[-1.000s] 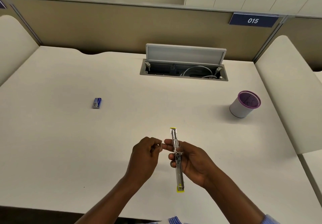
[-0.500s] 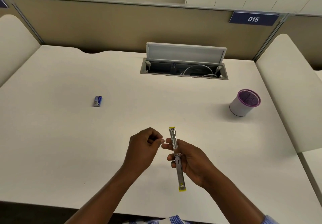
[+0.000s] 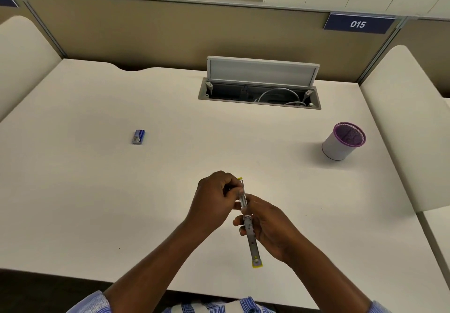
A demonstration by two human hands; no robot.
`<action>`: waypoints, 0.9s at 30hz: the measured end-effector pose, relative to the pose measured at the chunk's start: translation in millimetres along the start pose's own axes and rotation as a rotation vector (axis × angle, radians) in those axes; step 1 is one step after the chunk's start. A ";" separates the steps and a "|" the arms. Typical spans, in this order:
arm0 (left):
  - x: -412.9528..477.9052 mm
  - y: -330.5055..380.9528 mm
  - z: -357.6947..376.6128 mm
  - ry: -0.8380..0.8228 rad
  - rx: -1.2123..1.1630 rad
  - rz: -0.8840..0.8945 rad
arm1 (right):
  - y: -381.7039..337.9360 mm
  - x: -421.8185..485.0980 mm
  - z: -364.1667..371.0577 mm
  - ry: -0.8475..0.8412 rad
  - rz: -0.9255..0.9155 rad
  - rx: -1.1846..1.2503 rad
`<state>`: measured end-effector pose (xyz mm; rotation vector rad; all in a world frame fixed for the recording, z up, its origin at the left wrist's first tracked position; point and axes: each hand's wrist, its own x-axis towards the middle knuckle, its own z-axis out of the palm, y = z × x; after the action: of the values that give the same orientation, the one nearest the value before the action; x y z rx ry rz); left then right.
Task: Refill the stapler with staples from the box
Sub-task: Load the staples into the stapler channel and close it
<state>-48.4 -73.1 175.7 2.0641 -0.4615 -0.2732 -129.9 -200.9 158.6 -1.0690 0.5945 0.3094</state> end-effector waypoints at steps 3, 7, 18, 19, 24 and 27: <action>-2.3 -3.1 3.2 0.004 0.003 -0.001 | -0.3 -2.5 0.2 -0.007 0.007 0.010; -6.1 -5.9 5.2 0.007 0.012 0.000 | 1.7 -5.1 -0.5 -0.008 0.015 0.002; -14.6 -9.3 8.1 -0.015 0.073 0.050 | 7.9 -6.7 -0.1 -0.010 0.021 -0.005; -15.9 -9.4 8.0 -0.017 0.090 0.066 | 8.3 -6.9 0.0 -0.010 0.024 0.002; -21.3 -13.5 5.3 -0.035 0.195 0.166 | 10.0 -7.0 -0.2 -0.001 0.048 0.052; -27.6 -16.2 1.0 -0.055 0.215 0.214 | 10.8 -7.4 -1.1 -0.007 0.057 0.068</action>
<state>-70.3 -54.6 161.4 2.1970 -0.7678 -0.1575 -141.7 -196.6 154.8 -0.9864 0.6255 0.3403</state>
